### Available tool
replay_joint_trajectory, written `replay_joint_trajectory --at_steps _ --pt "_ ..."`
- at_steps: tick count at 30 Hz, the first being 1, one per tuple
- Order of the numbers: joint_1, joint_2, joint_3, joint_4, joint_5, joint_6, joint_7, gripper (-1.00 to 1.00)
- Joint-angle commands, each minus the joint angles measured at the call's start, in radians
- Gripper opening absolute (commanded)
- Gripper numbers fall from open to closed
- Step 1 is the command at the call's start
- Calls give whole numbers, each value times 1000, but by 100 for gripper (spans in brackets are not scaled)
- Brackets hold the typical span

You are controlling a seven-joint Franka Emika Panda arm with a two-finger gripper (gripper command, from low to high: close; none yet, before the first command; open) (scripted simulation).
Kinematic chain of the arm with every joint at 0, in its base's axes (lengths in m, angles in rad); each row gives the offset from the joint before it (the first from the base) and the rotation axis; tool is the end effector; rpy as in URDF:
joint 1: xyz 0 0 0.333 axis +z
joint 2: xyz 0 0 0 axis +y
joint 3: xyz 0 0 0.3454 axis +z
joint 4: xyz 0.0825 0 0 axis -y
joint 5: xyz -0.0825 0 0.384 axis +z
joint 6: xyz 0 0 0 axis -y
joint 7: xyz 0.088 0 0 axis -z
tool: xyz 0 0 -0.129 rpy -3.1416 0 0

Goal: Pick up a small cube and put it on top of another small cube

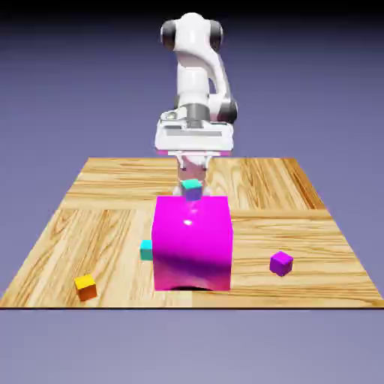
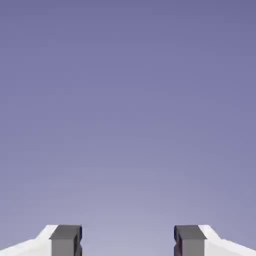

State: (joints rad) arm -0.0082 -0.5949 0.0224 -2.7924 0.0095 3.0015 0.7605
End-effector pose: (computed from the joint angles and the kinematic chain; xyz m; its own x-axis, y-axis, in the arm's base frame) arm 0.3881 0.0052 0.4807 0.5060 -0.6843 0.5250 -0.4748 -0.7292 -0.4928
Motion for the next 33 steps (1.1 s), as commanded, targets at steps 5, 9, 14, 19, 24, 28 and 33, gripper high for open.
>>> replay_joint_trajectory --at_steps 5,9,14,19,24,28,33 --pt "-97 139 -44 75 154 -218 79 0" --pt "-173 265 -88 134 283 -391 140 0" --pt "-268 424 -144 207 444 -609 216 0" --pt "-341 591 -213 262 586 -784 272 0" --pt "-377 772 -305 286 699 -889 294 0" --pt "-391 878 -361 294 757 -936 300 0" --pt "-377 1017 -275 285 920 -825 194 -100"
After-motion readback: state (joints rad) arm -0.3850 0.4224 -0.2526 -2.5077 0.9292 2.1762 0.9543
